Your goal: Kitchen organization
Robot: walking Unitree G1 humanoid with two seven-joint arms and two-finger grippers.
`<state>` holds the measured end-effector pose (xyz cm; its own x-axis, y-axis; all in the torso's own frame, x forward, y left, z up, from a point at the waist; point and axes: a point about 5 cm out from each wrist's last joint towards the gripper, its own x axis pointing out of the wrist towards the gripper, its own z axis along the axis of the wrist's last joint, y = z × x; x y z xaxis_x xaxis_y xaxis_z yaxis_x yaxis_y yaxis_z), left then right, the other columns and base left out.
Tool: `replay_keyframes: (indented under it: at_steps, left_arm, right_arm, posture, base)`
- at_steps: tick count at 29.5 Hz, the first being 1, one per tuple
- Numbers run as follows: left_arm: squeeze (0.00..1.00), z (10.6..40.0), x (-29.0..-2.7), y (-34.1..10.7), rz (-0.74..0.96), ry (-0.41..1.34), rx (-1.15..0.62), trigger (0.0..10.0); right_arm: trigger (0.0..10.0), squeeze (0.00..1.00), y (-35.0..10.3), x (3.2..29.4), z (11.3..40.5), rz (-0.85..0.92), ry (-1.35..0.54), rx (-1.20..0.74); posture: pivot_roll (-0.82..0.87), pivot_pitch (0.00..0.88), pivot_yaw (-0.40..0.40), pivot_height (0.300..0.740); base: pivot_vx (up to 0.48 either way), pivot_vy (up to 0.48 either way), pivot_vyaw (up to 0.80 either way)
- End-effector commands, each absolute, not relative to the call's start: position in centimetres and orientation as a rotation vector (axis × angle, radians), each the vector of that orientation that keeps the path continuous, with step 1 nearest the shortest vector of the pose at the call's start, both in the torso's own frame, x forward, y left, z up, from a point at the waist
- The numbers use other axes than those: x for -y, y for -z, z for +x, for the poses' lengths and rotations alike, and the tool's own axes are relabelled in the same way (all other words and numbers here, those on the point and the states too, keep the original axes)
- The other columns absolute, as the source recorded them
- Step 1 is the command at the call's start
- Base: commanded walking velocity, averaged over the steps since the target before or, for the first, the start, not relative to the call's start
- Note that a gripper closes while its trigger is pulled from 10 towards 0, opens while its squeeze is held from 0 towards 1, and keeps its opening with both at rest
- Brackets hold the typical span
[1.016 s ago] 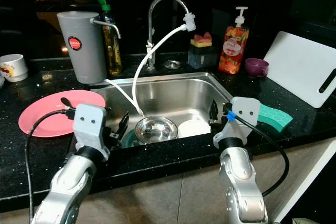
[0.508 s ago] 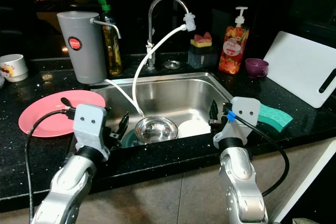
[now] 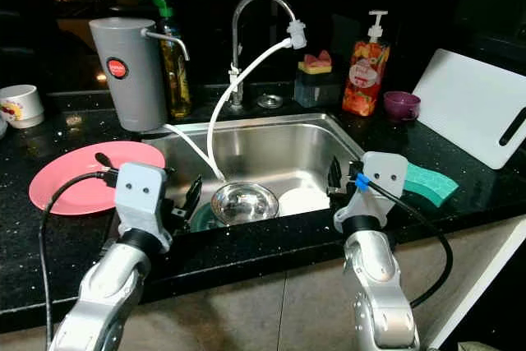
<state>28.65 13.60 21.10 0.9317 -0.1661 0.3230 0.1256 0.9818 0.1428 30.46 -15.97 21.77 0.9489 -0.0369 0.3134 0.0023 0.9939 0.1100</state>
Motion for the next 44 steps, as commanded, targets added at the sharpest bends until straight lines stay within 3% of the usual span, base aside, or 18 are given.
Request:
replay_keyframes:
  at_steps: [1,44]
  left_arm:
    - [0.00,28.66,-13.49,-20.92,0.127,0.157,0.335,10.0]
    - [0.00,28.72,-13.43,-21.01,0.128,0.163,0.341,10.0]
  right_arm:
    - [10.0,0.00,-22.08,16.02,30.40,0.113,0.025,0.330]
    - [10.0,0.00,-22.20,15.92,30.50,0.114,0.021,0.338]
  posture:
    - [0.10,0.048,-0.050,0.740]
    - [0.11,0.035,-0.051,0.740]
  base:
    - [0.000,0.000,0.00]
    - [0.000,0.000,0.00]
